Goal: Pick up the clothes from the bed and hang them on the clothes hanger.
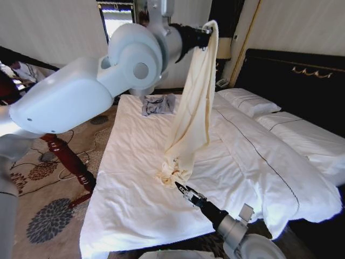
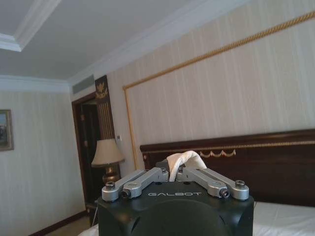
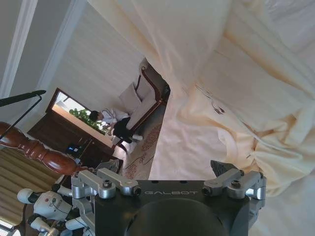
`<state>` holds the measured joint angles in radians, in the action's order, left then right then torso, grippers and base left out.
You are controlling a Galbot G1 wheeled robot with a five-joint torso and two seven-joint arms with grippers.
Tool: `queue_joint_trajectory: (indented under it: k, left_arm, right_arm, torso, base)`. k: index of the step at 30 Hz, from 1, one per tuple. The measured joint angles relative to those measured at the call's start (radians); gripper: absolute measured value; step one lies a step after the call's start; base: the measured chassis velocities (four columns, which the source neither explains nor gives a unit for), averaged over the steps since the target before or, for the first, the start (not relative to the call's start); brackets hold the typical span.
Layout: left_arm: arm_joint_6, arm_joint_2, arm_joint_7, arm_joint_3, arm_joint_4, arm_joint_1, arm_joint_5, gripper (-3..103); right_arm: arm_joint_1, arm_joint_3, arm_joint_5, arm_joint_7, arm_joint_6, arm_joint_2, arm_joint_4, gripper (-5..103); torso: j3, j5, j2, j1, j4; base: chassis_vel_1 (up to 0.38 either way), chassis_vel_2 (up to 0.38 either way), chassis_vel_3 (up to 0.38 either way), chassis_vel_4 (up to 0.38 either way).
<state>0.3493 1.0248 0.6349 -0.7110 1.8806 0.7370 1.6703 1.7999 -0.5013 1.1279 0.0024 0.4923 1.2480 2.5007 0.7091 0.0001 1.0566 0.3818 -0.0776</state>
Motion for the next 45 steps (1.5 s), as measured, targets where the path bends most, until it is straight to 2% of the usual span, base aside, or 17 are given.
queue_joint_trajectory:
  k: [6,13,15,25,33,36,40,45]
  left_arm:
    - [0.018,0.085,0.047,-0.029,-0.047,0.058,0.039,1]
    - [0.018,0.136,0.072,-0.035,-0.057,0.109,0.088,1]
    - [0.018,0.151,0.084,-0.036,-0.05,0.133,0.117,1]
    - [0.015,0.156,0.093,-0.044,-0.036,0.146,0.128,1]
    - [0.016,0.154,0.085,-0.039,-0.049,0.164,0.138,1]
    - [0.017,0.142,0.083,-0.036,-0.039,0.168,0.147,1]
    - [0.018,0.12,0.081,-0.035,-0.005,0.177,0.171,1]
    - [0.018,0.123,0.088,-0.035,0.007,0.185,0.197,1]
  right_arm:
    - [-0.034,-0.032,0.052,0.01,0.0,-0.017,0.0,100]
    - [-0.055,-0.043,0.082,0.017,-0.003,-0.017,-0.001,100]
    - [-0.097,-0.057,0.134,0.033,-0.004,-0.009,-0.001,100]
    - [-0.14,-0.077,0.18,0.055,0.01,-0.025,-0.001,100]
    - [-0.096,-0.064,0.125,0.044,0.019,-0.009,-0.002,100]
    - [-0.112,-0.07,0.108,0.044,0.018,-0.023,-0.024,100]
    - [-0.176,-0.091,0.148,0.064,0.014,-0.067,-0.051,100]
    - [-0.197,-0.082,0.156,0.07,0.007,-0.065,-0.072,100]
  torso:
    - [0.0,0.0003,0.0,0.0,-0.0001]
    - [0.0,0.0002,0.0,0.0,-0.0002]
    - [0.0,0.0002,0.0,0.0,-0.0002]
    - [0.0,-0.0001,0.0,0.0,-0.0001]
    - [0.0,-0.0002,0.0,0.0,-0.0003]
    - [0.0,0.0,0.0,0.0,-0.0003]
    - [0.0,-0.0001,0.0,0.0,0.0002]
    - [0.0,-0.0001,0.0,0.0,-0.0001]
  base:
    - [0.0,0.0,0.0,0.0]
    - [0.0,0.0,0.0,0.0]
    - [0.0,0.0,0.0,0.0]
    - [0.0,0.0,0.0,0.0]
    - [0.0,0.0,0.0,0.0]
    - [0.0,0.0,0.0,0.0]
    - [0.0,0.0,0.0,0.0]
    - [0.0,0.0,0.0,0.0]
